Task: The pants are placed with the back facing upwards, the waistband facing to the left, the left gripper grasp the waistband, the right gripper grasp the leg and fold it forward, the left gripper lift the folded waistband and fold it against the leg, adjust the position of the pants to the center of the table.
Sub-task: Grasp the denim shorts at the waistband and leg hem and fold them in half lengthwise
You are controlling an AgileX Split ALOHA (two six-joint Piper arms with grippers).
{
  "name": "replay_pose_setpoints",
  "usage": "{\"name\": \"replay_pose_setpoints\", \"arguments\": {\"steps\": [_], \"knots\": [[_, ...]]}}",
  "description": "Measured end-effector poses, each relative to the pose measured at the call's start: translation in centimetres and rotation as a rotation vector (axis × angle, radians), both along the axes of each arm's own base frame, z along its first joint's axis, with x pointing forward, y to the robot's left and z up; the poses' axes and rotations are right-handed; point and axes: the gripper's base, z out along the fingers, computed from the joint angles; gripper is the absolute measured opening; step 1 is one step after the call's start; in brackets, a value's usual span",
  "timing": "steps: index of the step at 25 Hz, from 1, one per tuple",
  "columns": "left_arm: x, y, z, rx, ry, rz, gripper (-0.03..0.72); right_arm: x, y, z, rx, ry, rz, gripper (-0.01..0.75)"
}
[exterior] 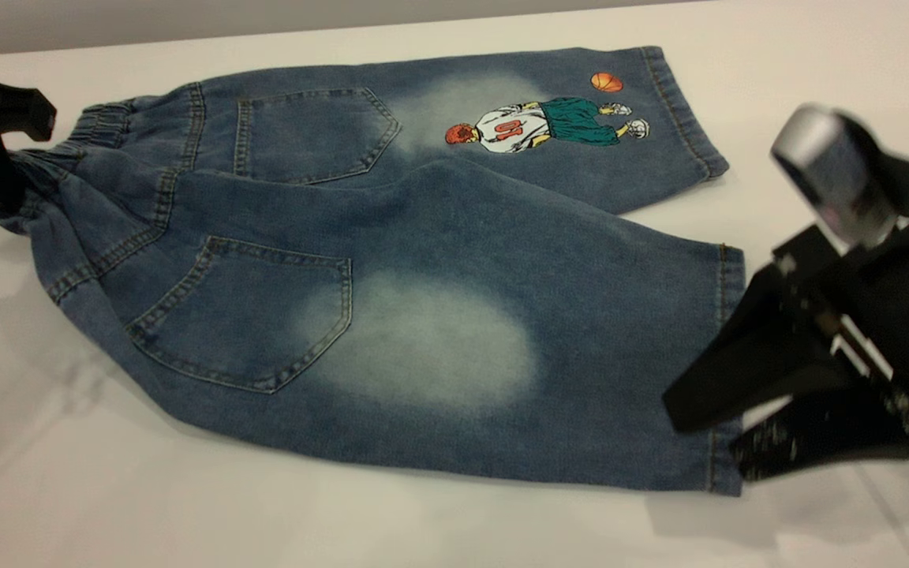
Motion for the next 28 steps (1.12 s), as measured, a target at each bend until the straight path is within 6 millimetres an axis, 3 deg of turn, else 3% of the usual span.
{"name": "replay_pose_setpoints", "arguments": {"steps": [14, 28], "knots": [[0.0, 0.0, 0.0, 0.002, 0.004, 0.000, 0.078, -0.4, -0.2, -3.9, -0.044, 0.102, -0.016, 0.467], [0.0, 0.0, 0.0, 0.002, 0.006, 0.000, 0.078, 1.7, -0.5, -4.6, -0.113, -0.001, -0.013, 0.458]]}}
